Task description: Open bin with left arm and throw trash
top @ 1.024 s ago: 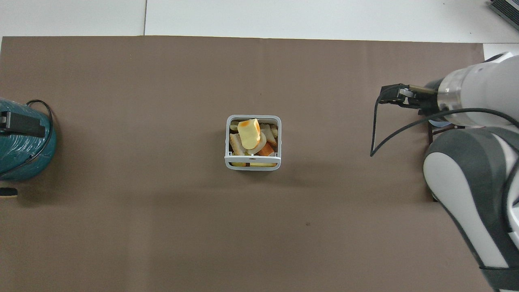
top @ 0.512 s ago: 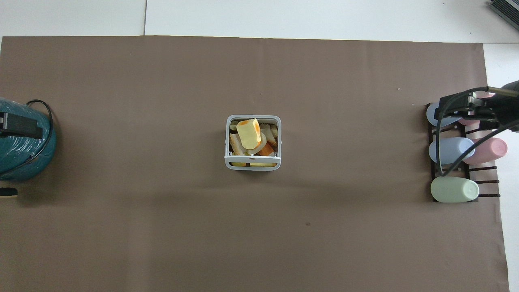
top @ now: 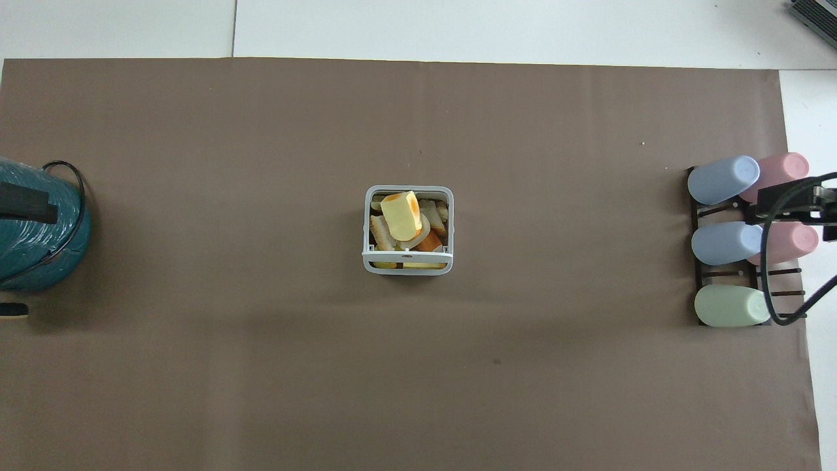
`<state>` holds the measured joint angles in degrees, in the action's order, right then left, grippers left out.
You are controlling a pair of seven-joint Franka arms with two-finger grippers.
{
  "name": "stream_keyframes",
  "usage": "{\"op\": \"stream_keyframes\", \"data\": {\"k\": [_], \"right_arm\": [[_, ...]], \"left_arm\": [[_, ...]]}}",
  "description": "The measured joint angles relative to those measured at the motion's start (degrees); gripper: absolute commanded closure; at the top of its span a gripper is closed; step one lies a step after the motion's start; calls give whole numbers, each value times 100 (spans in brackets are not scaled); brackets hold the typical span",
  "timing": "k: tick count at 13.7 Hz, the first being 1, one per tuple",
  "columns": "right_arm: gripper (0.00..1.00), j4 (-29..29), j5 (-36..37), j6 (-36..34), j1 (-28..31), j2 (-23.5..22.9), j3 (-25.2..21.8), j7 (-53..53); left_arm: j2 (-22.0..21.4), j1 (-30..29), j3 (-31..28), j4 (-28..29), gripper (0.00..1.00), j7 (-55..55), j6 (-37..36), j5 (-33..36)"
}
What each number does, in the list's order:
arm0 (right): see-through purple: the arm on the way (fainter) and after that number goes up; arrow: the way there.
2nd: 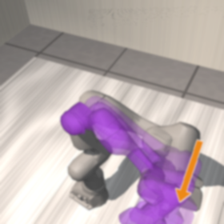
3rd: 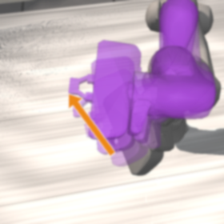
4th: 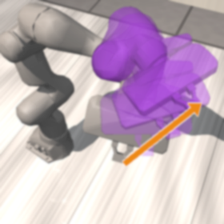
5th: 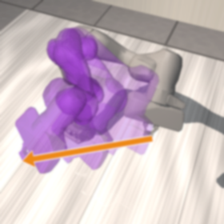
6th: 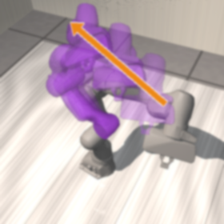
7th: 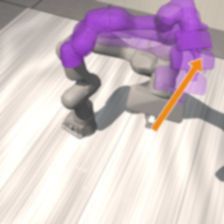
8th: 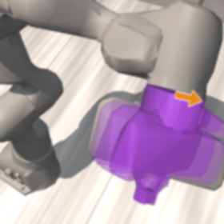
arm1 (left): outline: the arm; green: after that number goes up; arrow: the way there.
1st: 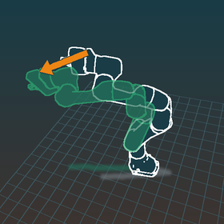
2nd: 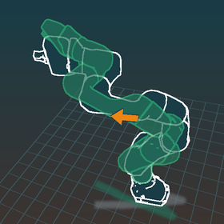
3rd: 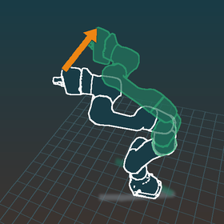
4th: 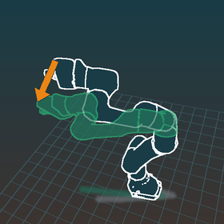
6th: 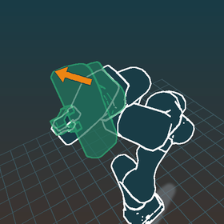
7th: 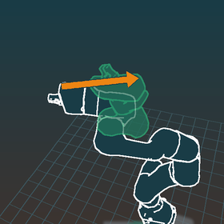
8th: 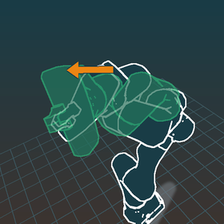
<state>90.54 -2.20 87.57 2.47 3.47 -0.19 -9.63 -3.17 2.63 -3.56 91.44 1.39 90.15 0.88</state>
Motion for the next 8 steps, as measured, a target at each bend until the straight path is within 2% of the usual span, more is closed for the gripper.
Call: {"op": "stream_keyframes", "data": {"k": [8], "right_arm": [[0, 0, 337, -28, -6, 0, 138, 7]], "left_arm": [[0, 0, 4, 1, 0, 0, 0, 0]]}}
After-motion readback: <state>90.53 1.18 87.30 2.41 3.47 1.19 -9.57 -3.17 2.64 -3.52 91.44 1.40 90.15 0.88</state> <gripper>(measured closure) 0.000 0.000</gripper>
